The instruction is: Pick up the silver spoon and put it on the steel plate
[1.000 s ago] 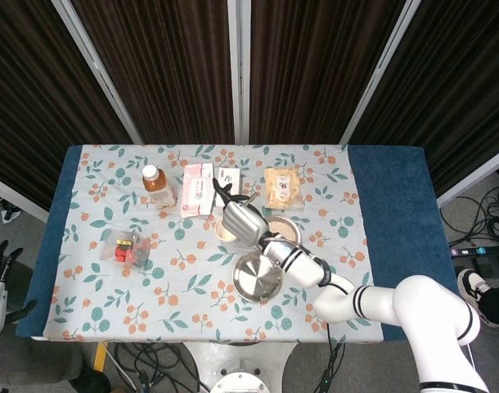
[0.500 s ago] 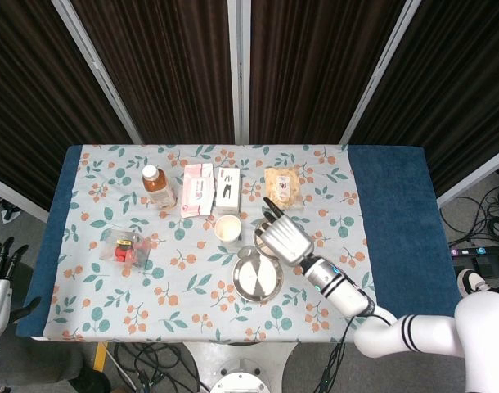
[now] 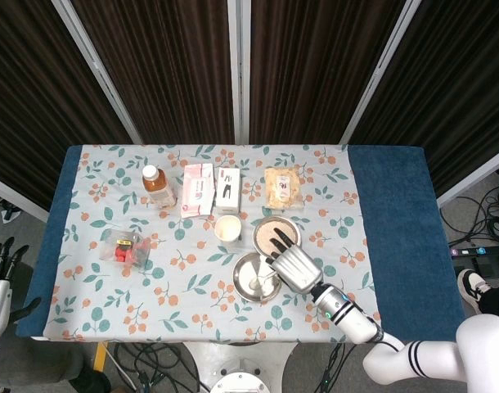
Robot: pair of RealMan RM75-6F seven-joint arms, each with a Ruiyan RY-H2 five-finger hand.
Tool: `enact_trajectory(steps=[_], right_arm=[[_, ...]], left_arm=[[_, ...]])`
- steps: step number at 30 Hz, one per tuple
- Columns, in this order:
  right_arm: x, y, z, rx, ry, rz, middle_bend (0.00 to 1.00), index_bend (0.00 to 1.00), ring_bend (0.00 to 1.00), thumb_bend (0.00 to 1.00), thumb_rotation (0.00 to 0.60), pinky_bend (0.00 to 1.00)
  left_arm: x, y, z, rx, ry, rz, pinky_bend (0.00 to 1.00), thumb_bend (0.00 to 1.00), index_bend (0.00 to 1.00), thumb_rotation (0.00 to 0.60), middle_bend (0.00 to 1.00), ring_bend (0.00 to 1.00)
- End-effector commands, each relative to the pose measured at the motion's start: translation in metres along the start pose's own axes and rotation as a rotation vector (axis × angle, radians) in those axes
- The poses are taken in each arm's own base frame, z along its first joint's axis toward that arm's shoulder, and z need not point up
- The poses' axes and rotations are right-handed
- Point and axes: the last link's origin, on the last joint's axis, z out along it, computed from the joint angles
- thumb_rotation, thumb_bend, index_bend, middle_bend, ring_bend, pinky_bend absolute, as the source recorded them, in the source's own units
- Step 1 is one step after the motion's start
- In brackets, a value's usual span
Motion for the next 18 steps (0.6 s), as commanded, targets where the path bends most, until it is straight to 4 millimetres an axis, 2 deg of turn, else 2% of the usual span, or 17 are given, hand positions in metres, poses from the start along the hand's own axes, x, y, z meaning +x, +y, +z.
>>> enact_trajectory(steps=[1,12,15,18], right_arm=[[-0.006,-0.007,0.006,0.000,0.006,-0.018,0.51,0.49,0.14,0.30,0.600,0.00],[-0.018,-0.021,0.018,0.004,0.002,-0.017,0.43,0.40,0.10,0.25,0.600,0.00],[-0.008,-0.013,0.013,-0.017,0.056,0.000,0.40,0.36,0.09,0.25,0.600,0.00],[0.009,0.009,-0.003,-0.075,0.122,0.011,0.38,0.33,0.09,0.25,0.600,0.00]], left_arm=[[-0.001,-0.001,0.000,0.002,-0.002,-0.004,0.03,0.08,0.17,0.600,0.11,0.05],[-0.005,-0.004,-0.002,0.010,-0.007,-0.014,0.03,0.08,0.17,0.600,0.11,0.05],[-0.005,-0.005,-0.002,0.011,-0.006,-0.015,0.03,0.08,0.17,0.600,0.11,0.05],[-0.005,-0.005,-0.001,0.004,-0.007,-0.015,0.03,0.08,0.17,0.600,0.11,0.05]])
